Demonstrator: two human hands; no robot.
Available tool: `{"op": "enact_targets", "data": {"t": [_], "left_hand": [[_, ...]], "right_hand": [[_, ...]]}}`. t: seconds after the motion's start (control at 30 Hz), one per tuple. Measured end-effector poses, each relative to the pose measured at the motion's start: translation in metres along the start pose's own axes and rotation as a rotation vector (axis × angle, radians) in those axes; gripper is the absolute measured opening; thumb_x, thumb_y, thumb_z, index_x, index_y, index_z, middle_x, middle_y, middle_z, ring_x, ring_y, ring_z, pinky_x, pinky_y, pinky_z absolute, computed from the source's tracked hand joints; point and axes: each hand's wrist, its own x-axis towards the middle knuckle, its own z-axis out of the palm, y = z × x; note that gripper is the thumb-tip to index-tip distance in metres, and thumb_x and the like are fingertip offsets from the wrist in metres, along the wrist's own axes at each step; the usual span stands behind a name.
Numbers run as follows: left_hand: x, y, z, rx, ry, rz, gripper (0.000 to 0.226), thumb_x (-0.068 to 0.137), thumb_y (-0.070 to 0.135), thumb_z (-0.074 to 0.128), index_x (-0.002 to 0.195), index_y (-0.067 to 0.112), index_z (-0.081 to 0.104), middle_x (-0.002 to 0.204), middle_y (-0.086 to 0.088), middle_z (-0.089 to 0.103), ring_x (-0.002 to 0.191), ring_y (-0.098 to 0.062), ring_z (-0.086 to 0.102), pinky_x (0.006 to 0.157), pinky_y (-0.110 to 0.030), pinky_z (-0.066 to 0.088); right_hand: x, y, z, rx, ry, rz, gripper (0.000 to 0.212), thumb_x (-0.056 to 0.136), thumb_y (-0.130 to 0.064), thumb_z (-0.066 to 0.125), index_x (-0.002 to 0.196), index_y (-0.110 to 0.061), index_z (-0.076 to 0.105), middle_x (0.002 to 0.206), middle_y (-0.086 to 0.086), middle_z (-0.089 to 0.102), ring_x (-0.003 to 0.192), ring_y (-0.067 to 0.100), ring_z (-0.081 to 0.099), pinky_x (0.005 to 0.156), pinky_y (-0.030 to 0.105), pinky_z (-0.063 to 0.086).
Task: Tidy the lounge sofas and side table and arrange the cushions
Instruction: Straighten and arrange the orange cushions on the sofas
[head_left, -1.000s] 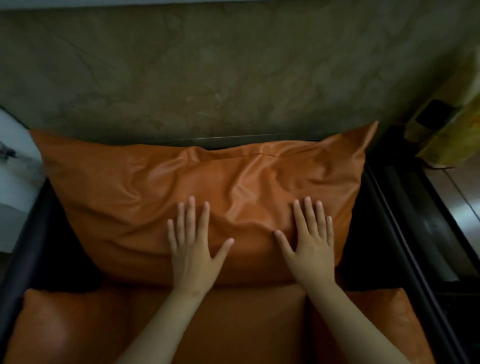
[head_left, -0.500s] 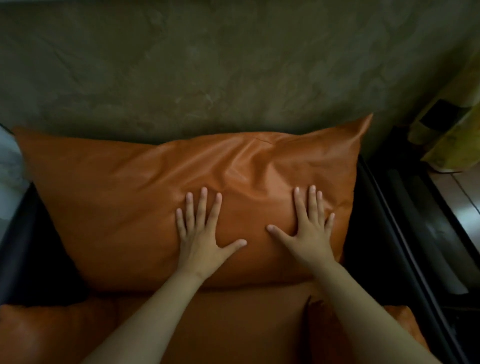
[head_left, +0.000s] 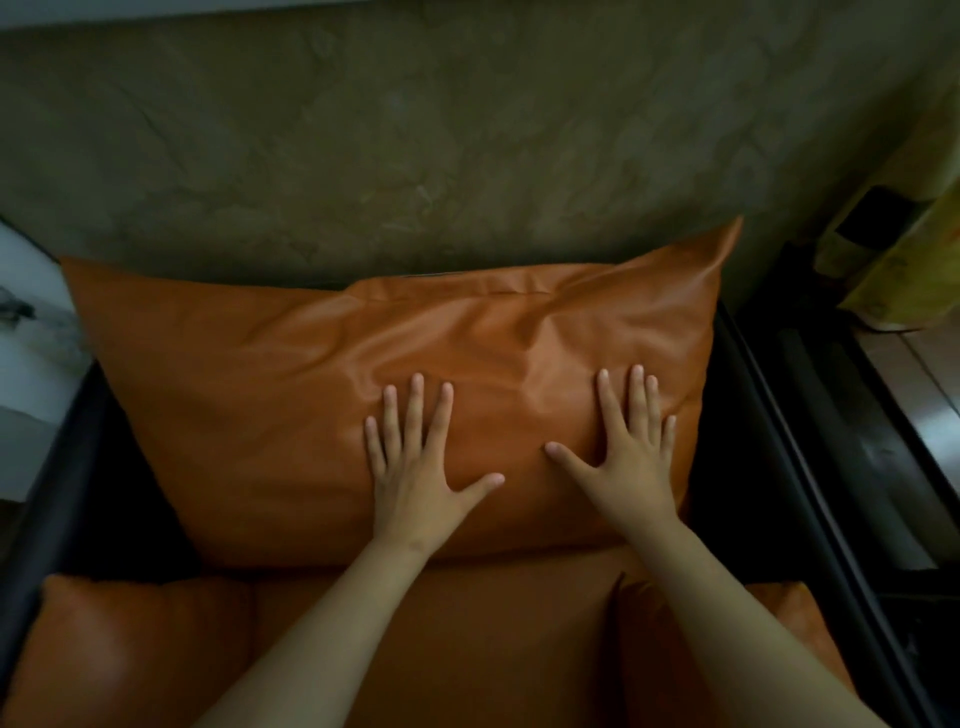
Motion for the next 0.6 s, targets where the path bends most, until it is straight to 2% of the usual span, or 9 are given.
{"op": "enact_targets", "data": {"t": [0.07,0.2,0.27,0.4,0.6], "left_hand": [[-0.006,0.000,-0.005,-0.018,-0.002,0.000,0.107,0.069,0.088,0.028,0.149,0.037,-0.020,0.159,0.004,-0.024,0.145,-0.021,-0.026,0.114,-0.043,-0.020],[-0.017,-0.003,-0.018,-0.050,-0.002,0.014,0.105,0.068,0.087,0.024,0.145,0.039,-0.027,0.156,0.004,-0.031,0.143,-0.019,-0.031,0.113,-0.042,-0.023],[-0.024,-0.008,-0.025,-0.053,0.009,0.015,0.103,0.070,0.086,0.024,0.145,0.038,-0.027,0.156,0.004,-0.031,0.143,-0.019,-0.031,0.114,-0.042,-0.022],[-0.041,-0.031,-0.038,-0.064,0.024,-0.010,0.096,0.073,0.083,0.020,0.145,0.039,-0.027,0.156,0.005,-0.030,0.144,-0.018,-0.029,0.115,-0.041,-0.020],[-0.095,-0.098,-0.059,-0.114,0.076,-0.054,0.088,0.089,0.059,0.053,0.153,0.031,0.000,0.162,0.002,-0.006,0.149,-0.017,-0.013,0.119,-0.042,-0.007]], "right_hand": [[-0.007,-0.003,-0.004,-0.011,0.014,-0.023,0.100,0.071,-0.083,0.031,0.154,-0.035,0.002,0.153,-0.011,-0.026,0.144,0.012,-0.027,0.116,0.040,-0.014],[-0.018,-0.018,-0.011,-0.032,0.006,-0.070,0.095,0.082,-0.072,0.051,0.154,-0.033,0.003,0.154,-0.010,-0.024,0.144,0.013,-0.027,0.117,0.037,-0.015],[-0.026,-0.029,-0.010,-0.037,0.001,-0.100,0.095,0.082,-0.074,0.047,0.154,-0.033,0.001,0.156,-0.009,-0.023,0.144,0.013,-0.026,0.116,0.035,-0.015],[-0.047,-0.058,0.000,-0.027,-0.031,-0.147,0.096,0.074,-0.081,0.026,0.153,-0.035,-0.004,0.158,-0.008,-0.021,0.145,0.013,-0.027,0.116,0.034,-0.016],[-0.104,-0.123,0.032,0.063,-0.092,-0.193,0.093,0.086,-0.069,0.049,0.153,-0.034,-0.006,0.158,-0.009,-0.020,0.145,0.012,-0.026,0.116,0.033,-0.014]]}}
